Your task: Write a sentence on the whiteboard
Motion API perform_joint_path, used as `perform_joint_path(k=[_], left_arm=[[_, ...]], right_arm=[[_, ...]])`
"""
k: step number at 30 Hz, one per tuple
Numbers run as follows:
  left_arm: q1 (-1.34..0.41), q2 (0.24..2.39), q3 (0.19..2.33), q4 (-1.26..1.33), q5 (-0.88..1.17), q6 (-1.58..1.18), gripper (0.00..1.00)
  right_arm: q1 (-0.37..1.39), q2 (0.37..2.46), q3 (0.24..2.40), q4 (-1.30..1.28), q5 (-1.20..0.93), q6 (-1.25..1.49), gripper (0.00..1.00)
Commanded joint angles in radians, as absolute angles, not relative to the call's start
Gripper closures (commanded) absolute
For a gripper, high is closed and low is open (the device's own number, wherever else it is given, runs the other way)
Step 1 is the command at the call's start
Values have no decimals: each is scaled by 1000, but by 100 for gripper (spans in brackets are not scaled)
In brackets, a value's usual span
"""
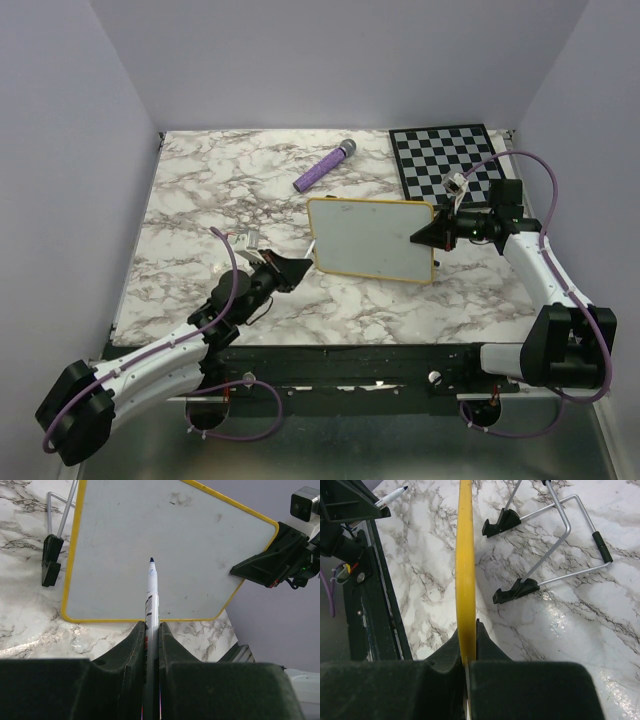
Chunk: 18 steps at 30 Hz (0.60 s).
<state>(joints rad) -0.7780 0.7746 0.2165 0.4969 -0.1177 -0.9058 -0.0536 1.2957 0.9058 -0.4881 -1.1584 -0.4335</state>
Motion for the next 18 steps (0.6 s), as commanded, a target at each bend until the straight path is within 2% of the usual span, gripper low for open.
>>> perform_joint_path(k=[1, 18], left_arm=[[-772, 781, 207, 543, -146, -925, 100], [-772, 770, 212, 505, -193, -966, 100]], right_arm=[[-55, 1304, 908, -500, -1124, -446, 99], [-55, 1302, 908, -500, -1131, -445, 99]])
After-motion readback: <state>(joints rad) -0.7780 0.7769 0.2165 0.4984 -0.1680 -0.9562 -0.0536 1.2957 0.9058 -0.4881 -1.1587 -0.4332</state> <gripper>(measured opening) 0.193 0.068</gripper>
